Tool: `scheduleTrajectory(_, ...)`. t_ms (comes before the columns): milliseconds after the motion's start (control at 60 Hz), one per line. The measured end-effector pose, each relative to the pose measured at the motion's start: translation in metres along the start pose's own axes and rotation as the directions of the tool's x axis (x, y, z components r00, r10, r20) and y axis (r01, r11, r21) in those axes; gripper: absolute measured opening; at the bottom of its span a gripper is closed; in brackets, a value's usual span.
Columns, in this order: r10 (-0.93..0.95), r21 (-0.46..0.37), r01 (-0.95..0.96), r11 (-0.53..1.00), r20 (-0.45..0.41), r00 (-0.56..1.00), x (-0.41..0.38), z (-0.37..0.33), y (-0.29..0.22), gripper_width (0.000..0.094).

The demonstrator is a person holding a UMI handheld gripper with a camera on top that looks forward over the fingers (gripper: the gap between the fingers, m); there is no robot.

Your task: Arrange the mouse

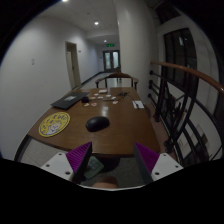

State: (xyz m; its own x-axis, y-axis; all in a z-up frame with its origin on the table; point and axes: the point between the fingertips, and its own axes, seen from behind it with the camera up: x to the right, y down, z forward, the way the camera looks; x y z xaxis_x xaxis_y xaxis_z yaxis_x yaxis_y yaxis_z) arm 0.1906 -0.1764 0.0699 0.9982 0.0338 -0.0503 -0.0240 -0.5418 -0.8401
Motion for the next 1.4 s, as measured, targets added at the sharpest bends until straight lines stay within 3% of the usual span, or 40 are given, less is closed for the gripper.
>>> scheduleTrajectory(283, -0.057, -0.043, 0.066, 0.997, 0.187, 0.981, -0.07, 0.074, 0.007, 0.0836)
scheduleTrajectory(417, -0.091, -0.094, 0.113, 0.989, 0.212, 0.973, -0.096, 0.12, 0.018, 0.0833)
scheduleTrajectory(817, -0.108, -0.101, 0.116, 0.988, 0.079, 0.991, -0.11, 0.235, -0.04, 0.0811)
scheduleTrajectory(867, -0.095, -0.095, 0.1, 0.99, 0.055, 0.994, -0.111, 0.244, -0.045, 0.0777)
scheduleTrajectory(933, -0.072, -0.081, 0.074, 0.994, 0.026, 0.997, -0.109, 0.252, -0.049, 0.0508)
scheduleTrajectory(950, -0.054, -0.079, 0.056, 0.995, 0.026, 0.998, -0.109, 0.254, -0.05, 0.0477)
scheduleTrajectory(1050, -0.039, -0.08, 0.041, 0.996, 0.029, 0.999, -0.109, 0.253, -0.052, 0.036)
scheduleTrajectory(1133, 0.034, -0.088, -0.032, 0.996, 0.016, 0.999, -0.102, 0.245, -0.057, 0.0331)
scheduleTrajectory(1267, 0.022, 0.07, -0.016, 0.997, -0.074, 0.997, -0.103, 0.197, -0.131, 0.0332)
scheduleTrajectory(1400, -0.034, 0.237, 0.03, 0.971, 0.014, 0.999, -0.2, 0.135, -0.203, 0.0334)
